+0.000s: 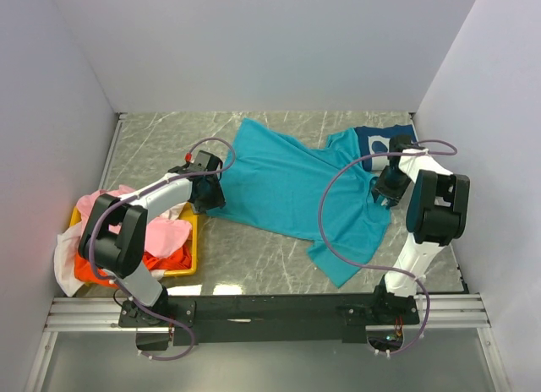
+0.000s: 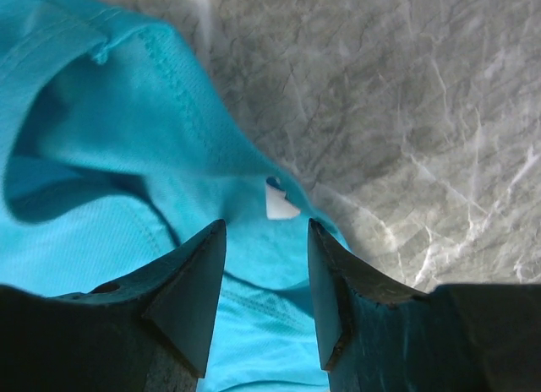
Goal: Fold and stack the t-shirts
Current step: Flatten the tshirt out
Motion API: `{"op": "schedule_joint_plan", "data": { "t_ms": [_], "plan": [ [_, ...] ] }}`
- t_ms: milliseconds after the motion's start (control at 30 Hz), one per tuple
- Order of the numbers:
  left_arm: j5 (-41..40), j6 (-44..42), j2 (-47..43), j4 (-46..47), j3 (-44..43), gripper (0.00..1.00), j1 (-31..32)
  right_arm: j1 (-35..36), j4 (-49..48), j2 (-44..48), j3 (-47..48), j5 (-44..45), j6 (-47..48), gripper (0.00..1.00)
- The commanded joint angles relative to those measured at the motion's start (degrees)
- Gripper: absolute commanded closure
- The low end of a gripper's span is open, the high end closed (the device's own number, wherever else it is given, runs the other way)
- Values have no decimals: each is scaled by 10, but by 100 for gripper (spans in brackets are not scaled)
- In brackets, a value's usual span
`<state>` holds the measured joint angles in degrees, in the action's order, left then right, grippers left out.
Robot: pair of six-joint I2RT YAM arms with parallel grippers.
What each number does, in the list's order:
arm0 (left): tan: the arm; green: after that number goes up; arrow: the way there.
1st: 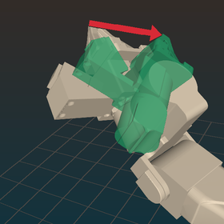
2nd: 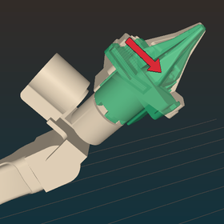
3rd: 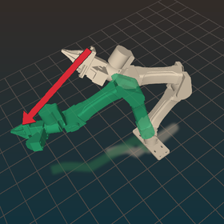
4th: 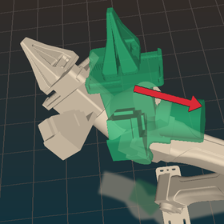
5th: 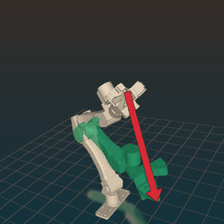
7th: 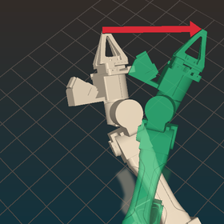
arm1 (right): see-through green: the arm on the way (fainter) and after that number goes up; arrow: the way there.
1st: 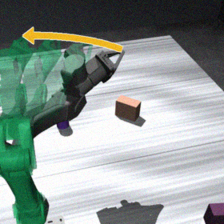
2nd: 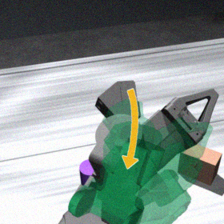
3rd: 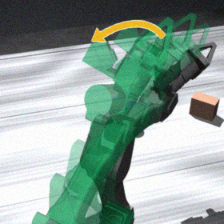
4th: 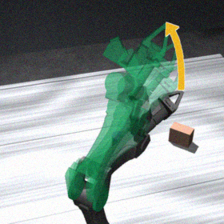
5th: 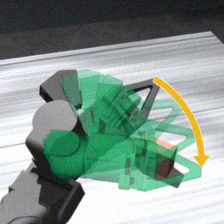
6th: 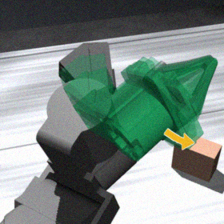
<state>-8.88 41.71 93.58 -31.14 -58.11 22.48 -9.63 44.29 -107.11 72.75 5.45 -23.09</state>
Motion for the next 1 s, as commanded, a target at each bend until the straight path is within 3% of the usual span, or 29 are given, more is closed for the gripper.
{"op": "schedule_joint_plan", "data": {
  "t_ms": [0, 267, 467, 633, 967],
  "plan": [
    [4, 10, -16, 2, -3, 42, 2, -3, -10, -18, 23, 26, -3, 50],
    [4, 7, -12, 0, -7, 42, 2, -11, -14, -37, 32, 50, -1, 64],
    [3, 5, -9, -2, -9, 42, 2, -15, -17, -51, 35, 66, 2, 84],
    [-7, 1, -10, -9, -7, 42, 3, -21, -18, -58, 34, 75, 0, 95],
    [7, 6, -2, -13, 14, 44, 6, -31, -14, -63, 39, 69, -3, 98]
  ]
}}
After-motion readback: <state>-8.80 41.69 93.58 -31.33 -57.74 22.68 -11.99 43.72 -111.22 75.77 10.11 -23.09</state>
